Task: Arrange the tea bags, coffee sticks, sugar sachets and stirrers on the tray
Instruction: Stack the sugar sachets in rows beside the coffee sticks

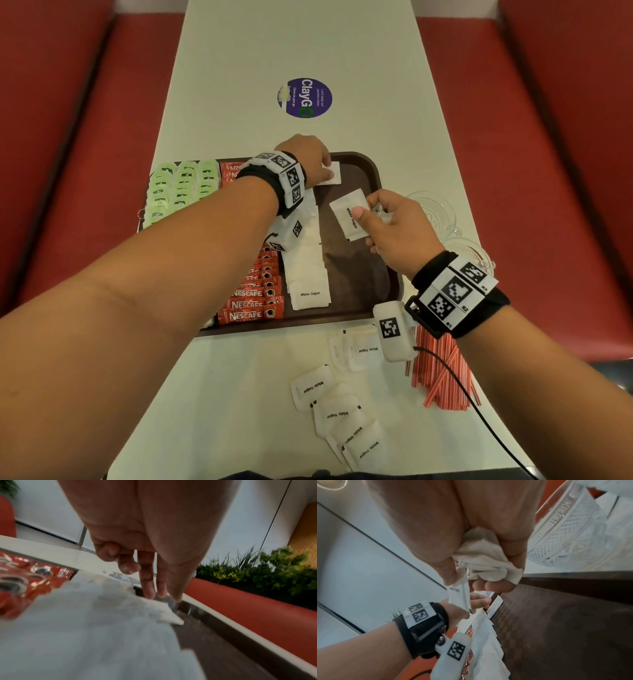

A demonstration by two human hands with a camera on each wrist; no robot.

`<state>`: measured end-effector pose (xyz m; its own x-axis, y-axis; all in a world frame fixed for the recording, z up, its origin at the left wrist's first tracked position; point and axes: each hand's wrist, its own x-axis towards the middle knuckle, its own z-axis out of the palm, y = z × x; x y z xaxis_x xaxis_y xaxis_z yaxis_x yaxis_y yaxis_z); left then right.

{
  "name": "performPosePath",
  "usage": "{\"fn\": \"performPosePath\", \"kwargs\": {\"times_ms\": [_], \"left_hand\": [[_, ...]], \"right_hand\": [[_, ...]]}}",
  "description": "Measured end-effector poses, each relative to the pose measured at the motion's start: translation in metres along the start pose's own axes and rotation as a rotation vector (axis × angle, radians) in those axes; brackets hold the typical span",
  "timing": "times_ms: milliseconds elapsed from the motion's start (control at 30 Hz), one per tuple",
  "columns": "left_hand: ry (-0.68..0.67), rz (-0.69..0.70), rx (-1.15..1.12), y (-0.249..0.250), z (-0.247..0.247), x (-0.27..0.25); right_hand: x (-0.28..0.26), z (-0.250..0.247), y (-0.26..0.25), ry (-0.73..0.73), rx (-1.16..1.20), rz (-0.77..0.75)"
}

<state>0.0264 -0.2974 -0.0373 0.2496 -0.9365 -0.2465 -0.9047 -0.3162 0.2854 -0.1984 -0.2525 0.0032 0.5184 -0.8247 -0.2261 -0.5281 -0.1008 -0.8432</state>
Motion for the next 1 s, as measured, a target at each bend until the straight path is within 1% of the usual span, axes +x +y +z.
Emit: {"fn": "performPosePath", "kwargs": {"times_ms": [33,100,133,167,200,233,300,333,400,467,500,600,633,700,767,833,900,1000], "left_hand": [[0.035,0.022,-0.042,0.001,-0.006,-0.005],[0.091,0.079,-0.207,0.005,-0.024,-0.021],[0.09,0.115,-0.306,0.007,-0.035,-0.031],[0.06,0.162,-0.39,0.01,-0.045,-0.042],[-0.001,0.216,-0.448,0.013,-0.054,-0.051],[-0.077,0.265,-0.469,0.016,-0.06,-0.06],[-0.185,0.331,-0.407,0.02,-0.063,-0.071],[-0.208,0.346,-0.356,0.021,-0.063,-0.074],[-0.206,0.346,-0.295,0.018,-0.06,-0.074],[-0.16,0.315,-0.289,0.014,-0.059,-0.068],[-0.114,0.279,-0.289,0.011,-0.058,-0.064],[0.082,0.101,-0.248,-0.005,-0.049,-0.04],[0.113,0.042,-0.231,-0.009,-0.043,-0.032],[0.104,-0.042,-0.219,-0.012,-0.03,-0.019],[0.074,-0.1,-0.238,-0.011,-0.017,-0.012],[0.061,-0.131,-0.255,-0.009,-0.007,-0.007],[0.06,-0.158,-0.248,-0.009,0.0,-0.005],[0.048,-0.178,-0.186,-0.01,0.005,-0.003]], "right_hand": [[0.0,0.0,0.0,-0.002,-0.011,0.0],[0.001,0.0,-0.001,-0.004,-0.032,0.004],[0.002,0.0,-0.001,-0.003,-0.043,0.003],[0.004,-0.001,-0.002,0.0,-0.05,0.002],[0.006,-0.002,-0.003,0.008,-0.046,-0.003],[0.007,-0.002,-0.004,0.016,-0.04,-0.007],[0.009,-0.001,-0.007,0.032,-0.028,-0.019],[0.01,-0.001,-0.009,0.036,-0.021,-0.024],[0.011,0.001,-0.012,0.032,-0.005,-0.025],[0.012,0.002,-0.012,0.038,0.002,-0.019],[0.013,0.002,-0.01,0.043,0.009,-0.018],[0.011,0.0,-0.003,0.016,-0.018,-0.014],[0.009,-0.001,-0.002,-0.018,-0.022,-0.008],[0.005,-0.003,0.0,-0.087,-0.007,-0.005],[0.004,-0.004,0.003,-0.114,-0.012,-0.018],[0.003,-0.004,0.004,-0.124,-0.015,-0.011],[0.002,-0.003,0.005,-0.143,0.034,0.001],[0.001,-0.003,0.007,-0.165,0.08,0.012]]}}
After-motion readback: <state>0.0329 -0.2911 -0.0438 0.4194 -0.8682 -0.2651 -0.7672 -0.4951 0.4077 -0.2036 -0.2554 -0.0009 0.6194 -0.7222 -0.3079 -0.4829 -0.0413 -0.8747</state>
